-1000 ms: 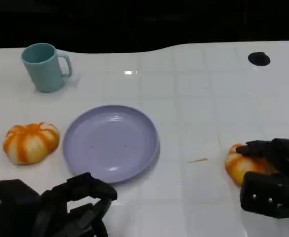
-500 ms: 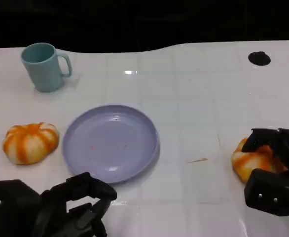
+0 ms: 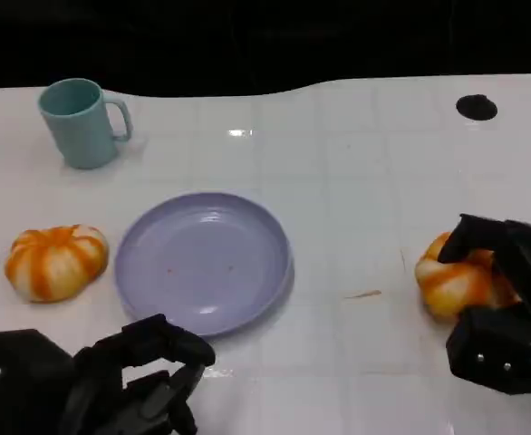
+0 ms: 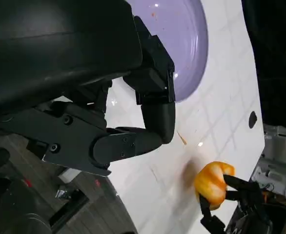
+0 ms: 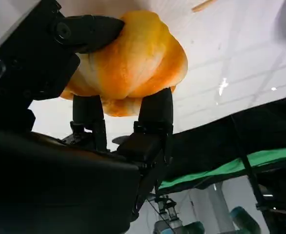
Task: Grasp the bread from the table and place it into the plate.
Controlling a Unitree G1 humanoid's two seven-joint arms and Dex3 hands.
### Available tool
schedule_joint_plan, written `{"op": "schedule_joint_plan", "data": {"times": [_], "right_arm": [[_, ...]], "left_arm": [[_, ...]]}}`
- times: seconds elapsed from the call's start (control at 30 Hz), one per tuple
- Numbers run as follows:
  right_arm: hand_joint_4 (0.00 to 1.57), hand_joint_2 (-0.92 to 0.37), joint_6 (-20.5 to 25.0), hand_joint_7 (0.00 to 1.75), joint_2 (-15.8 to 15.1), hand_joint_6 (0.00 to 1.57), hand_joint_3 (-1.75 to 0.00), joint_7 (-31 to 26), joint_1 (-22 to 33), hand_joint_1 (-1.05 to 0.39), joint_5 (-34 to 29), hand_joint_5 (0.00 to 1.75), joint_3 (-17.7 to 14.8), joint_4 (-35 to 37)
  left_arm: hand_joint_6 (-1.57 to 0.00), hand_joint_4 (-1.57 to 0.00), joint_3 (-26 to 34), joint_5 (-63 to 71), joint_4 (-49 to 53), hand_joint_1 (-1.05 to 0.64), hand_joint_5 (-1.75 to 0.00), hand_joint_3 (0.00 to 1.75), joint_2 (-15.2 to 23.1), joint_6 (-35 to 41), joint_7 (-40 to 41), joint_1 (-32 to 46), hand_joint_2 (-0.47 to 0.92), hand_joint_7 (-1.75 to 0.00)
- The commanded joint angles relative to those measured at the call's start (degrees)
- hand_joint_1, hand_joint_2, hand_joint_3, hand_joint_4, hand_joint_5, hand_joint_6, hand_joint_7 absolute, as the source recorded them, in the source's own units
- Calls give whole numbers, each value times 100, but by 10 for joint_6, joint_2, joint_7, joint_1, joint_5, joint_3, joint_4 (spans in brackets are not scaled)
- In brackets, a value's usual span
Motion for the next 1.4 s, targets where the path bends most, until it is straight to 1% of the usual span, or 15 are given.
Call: {"op": "schedule_joint_plan", "data": {"times": [0.03, 0.13, 0.2, 0.33, 0.43, 0.5, 0.6, 0.67, 0.77, 0.87, 1.07, 1.23, 1.4], "right_arm": [[89, -38, -23, 153, 9, 80, -119, -5, 2, -1, 20, 175, -7, -24], [88, -34, -30, 161, 20, 76, -125, -2, -2, -1, 25, 175, -3, -42], [91, -31, -33, 165, 27, 75, -129, -1, -7, -3, 25, 175, 0, -46], [93, -29, -39, 173, 42, 70, -134, 0, -19, -5, 22, 175, 8, -47], [94, -30, -43, 172, 58, 70, -134, 8, -29, -6, 27, 175, 13, -48], [96, -28, -53, 165, 67, 76, -134, 5, -37, -6, 27, 175, 19, -40], [96, -28, -56, 163, 85, 78, -136, 6, -50, -8, 25, 175, 29, -32], [97, -29, -56, 163, 96, 78, -137, 4, -59, -9, 22, 175, 36, -25], [98, -28, -54, 170, 117, 76, -139, 1, -79, -10, 12, 175, 51, -9], [98, -29, -52, 170, 131, 76, -139, 2, -92, -10, 7, 175, 61, 1], [100, -25, -68, 175, 170, 74, -141, -10, -135, -7, 4, 175, 85, 54], [100, -25, -74, 175, 198, 74, -140, -21, -173, -10, 0, 175, 99, 108], [101, -27, -93, 175, 229, 73, -138, -44, -222, -12, -3, 175, 113, 189]], "left_arm": [[-57, -64, 1, 2, -9, -34, -175, 52, 8, 3, 4, 0, 92, -134], [-57, -63, -1, 4, -10, -33, -175, 52, 7, 5, 7, 0, 92, -135], [-56, -63, -2, 6, -8, -34, -175, 52, 7, 1, 7, 0, 92, -135], [-56, -63, -3, 3, -11, -34, -175, 52, 3, 7, 10, 1, 92, -136], [-56, -64, -4, 2, -11, -33, -175, 52, 3, 7, 11, 1, 92, -136], [-56, -64, -5, 1, -12, -33, -175, 52, 2, 7, 11, 1, 92, -136], [-56, -64, -5, 0, -13, -33, -175, 52, 0, 11, 13, 1, 92, -137], [-56, -64, -7, 2, -14, -34, -175, 52, 1, 10, 14, 1, 91, -137], [-56, -65, -8, 0, -13, -34, -175, 52, 0, 10, 13, 1, 91, -137], [-56, -65, -11, 3, -14, -34, -175, 52, 1, 7, 12, 1, 91, -138], [-58, -68, -16, 7, -13, -33, -175, 53, 2, 0, 12, 3, 92, -138], [-58, -69, -18, 8, -14, -33, -175, 54, 3, -2, 11, 4, 91, -138], [-58, -69, -17, 6, -18, -32, -175, 55, 3, -4, 10, 9, 91, -137]]}}
